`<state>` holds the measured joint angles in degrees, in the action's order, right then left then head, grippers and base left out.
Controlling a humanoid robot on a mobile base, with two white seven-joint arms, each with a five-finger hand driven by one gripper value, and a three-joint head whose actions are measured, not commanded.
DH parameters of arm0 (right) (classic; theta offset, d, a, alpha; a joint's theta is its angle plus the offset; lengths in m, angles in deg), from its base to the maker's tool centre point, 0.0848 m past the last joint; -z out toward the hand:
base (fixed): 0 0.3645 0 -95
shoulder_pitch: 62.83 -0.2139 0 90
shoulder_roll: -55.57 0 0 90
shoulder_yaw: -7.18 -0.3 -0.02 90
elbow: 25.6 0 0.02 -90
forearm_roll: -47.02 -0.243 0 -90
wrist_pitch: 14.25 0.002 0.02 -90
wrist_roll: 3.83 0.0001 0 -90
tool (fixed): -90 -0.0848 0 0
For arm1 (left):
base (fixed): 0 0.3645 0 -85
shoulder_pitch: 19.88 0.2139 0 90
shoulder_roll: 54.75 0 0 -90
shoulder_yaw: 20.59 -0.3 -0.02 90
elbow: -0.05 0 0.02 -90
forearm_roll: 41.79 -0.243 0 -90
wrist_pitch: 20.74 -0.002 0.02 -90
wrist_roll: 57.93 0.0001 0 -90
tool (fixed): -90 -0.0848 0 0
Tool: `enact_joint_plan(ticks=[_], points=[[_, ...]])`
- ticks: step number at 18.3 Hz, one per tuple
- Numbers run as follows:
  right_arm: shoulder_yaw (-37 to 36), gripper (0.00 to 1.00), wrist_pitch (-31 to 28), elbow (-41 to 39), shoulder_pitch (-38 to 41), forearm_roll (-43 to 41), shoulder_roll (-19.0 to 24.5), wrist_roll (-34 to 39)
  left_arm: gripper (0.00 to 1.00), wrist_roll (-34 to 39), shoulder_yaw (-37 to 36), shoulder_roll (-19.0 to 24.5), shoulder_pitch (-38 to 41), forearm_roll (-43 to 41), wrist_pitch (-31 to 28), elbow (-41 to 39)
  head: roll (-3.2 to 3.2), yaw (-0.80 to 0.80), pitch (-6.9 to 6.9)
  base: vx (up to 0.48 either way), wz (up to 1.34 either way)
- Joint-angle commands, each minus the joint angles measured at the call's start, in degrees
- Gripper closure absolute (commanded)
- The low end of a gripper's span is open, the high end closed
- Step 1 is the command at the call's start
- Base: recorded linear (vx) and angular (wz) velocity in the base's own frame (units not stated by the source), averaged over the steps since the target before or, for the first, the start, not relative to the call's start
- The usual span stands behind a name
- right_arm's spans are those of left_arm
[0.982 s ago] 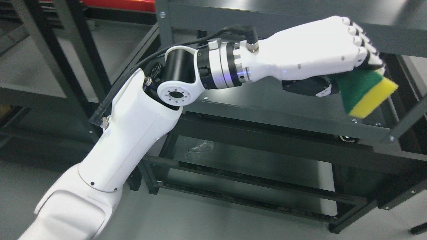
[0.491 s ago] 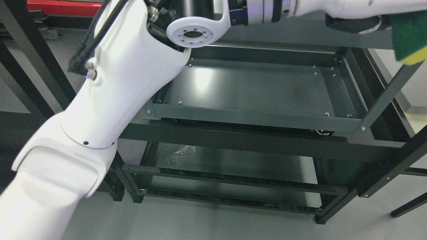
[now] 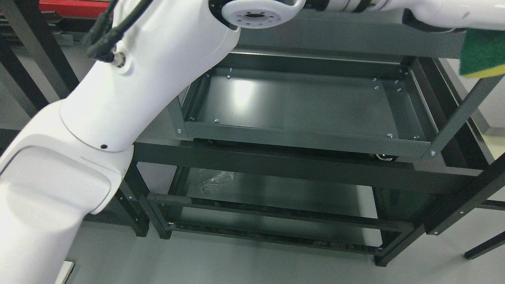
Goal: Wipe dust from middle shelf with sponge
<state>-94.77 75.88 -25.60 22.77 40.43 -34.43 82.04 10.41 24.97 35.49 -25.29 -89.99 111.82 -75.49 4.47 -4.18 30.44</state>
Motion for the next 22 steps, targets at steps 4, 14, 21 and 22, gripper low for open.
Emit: enact_joint_plan(ticks=[4,14,21,22], points=[[0.00,0.00,-4.18,-1.00,0.01,0.00,-1.00,-0.09,0.99,1.27,-3.91,0.76,0.73,-11.91,2.44,10.42,0.00,0.00,0.00,0.000,0.00],[0.00,0.00,-4.18,-1.00,0.01,0.00,-1.00,0.00,0.99,1.53,0.58,3.53,3.03,-14.99,2.44,11.38,0.00,0.00,0.00,0.000,0.00],[0.00,0.00,-4.18,-1.00,0.01,0.00,-1.00,0.00,0.99,1.18,4.97,11.44,6.46,-14.82,2.44,5.59,0.00,0.00,0.00,0.000,0.00],[0.00,0.00,-4.18,-1.00,0.01,0.00,-1.00,0.00,0.99,1.01,6.02,12.67,6.80,-14.73,2.44,4.63,0.00,0.00,0.00,0.000,0.00]])
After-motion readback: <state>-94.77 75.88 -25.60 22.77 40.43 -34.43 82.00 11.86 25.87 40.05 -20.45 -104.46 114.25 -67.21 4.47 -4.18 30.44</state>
